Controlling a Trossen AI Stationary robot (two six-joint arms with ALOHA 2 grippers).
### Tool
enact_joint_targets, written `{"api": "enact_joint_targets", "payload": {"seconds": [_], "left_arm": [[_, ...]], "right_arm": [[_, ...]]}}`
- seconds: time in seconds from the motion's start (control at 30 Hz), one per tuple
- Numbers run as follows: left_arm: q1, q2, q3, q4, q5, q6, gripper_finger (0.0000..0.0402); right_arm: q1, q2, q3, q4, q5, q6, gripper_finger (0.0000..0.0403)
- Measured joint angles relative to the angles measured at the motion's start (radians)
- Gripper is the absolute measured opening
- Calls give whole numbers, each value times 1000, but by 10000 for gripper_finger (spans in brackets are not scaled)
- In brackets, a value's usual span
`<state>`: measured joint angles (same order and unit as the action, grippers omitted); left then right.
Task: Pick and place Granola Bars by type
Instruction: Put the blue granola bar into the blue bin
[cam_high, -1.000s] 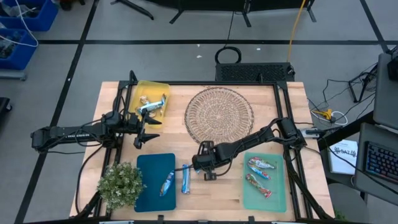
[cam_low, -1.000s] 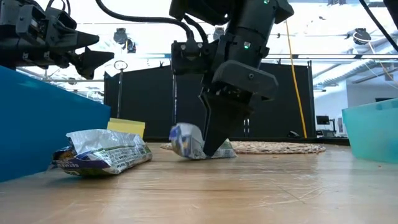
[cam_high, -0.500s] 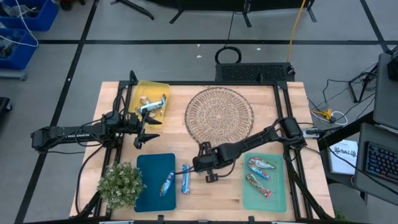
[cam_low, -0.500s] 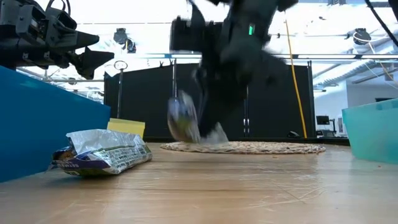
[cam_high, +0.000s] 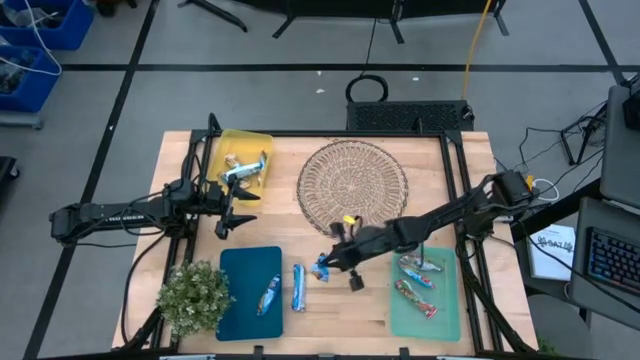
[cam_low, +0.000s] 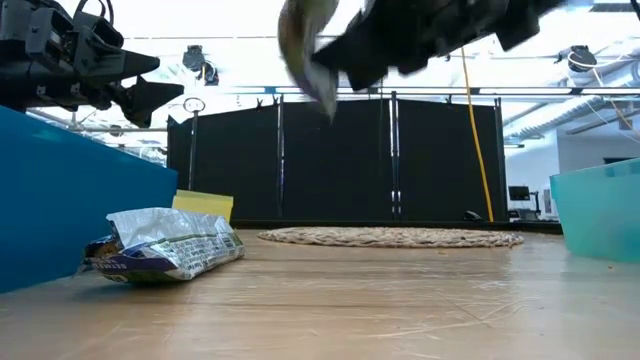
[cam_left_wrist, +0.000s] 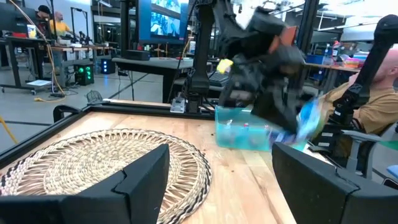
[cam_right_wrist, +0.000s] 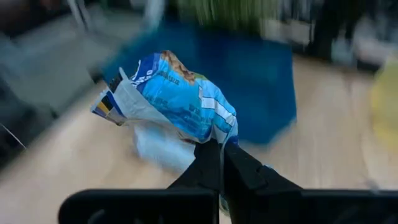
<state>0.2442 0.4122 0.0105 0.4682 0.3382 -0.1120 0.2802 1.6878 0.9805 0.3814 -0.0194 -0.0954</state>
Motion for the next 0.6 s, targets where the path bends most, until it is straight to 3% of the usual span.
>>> {"api": "enact_joint_targets", "payload": {"seconds": [0.1, 0.17, 0.6], "left_arm": [[0, 0, 0, 0, 0, 0, 283], [0, 0, 0, 3, 0, 0, 283], [0, 0, 0, 24, -53, -16, 283]], "right_arm": [[-15, -41, -119, 284, -81, -3, 0], [-23, -47, -170, 385, -91, -1, 0], [-46, -43, -266, 490, -90, -120, 0]]}}
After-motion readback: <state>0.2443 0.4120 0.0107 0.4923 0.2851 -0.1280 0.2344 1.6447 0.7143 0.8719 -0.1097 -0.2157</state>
